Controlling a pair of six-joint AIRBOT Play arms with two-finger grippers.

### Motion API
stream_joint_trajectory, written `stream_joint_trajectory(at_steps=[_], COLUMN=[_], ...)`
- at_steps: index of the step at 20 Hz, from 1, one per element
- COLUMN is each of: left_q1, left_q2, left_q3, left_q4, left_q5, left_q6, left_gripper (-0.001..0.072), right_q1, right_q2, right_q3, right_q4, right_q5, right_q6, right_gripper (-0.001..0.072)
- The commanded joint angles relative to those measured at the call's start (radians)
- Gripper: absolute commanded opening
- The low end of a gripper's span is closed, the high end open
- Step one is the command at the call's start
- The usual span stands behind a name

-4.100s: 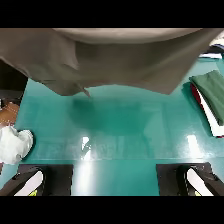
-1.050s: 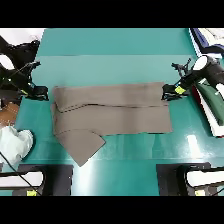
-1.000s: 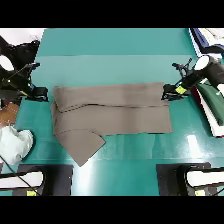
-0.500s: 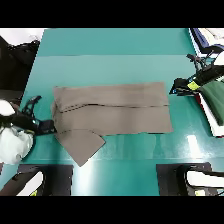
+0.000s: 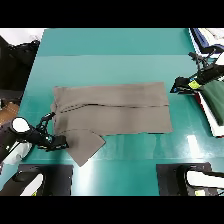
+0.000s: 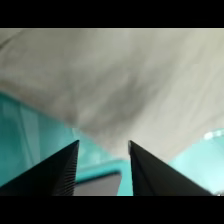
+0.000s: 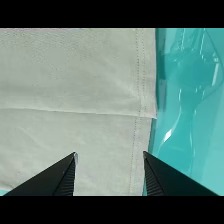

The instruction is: Fold the shirts.

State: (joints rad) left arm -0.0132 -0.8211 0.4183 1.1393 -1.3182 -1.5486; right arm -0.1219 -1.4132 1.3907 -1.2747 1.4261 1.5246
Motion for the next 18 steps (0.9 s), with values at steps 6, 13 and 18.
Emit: stream_joint_trajectory(at_steps=[6, 13, 18], left_q1=[-0.026, -0.026, -0.026], left_q2=[0.003, 0.003, 0.003], left_q3=[-0.084, -0.075, 0.046], left_q4=[-0.089, -0.122, -0.122], left_q5=[0.025, 0.149, 0.138], left_q6=[-0.023, -0.048, -0.015], left_gripper=[0.039, 0.0138, 0.0031], right_q1=[-0.001, -0.001, -0.001], right_q2=[0.001, 0.001, 0.009], right_q3=[0.0, 0.0, -0.028], right_q4=[0.0, -0.003, -0.003], right_q5=[-0.009, 0.02, 0.104], right_q6=[-0.009, -0.019, -0.042], right_gripper=[0.0488, 0.0488, 0.0487])
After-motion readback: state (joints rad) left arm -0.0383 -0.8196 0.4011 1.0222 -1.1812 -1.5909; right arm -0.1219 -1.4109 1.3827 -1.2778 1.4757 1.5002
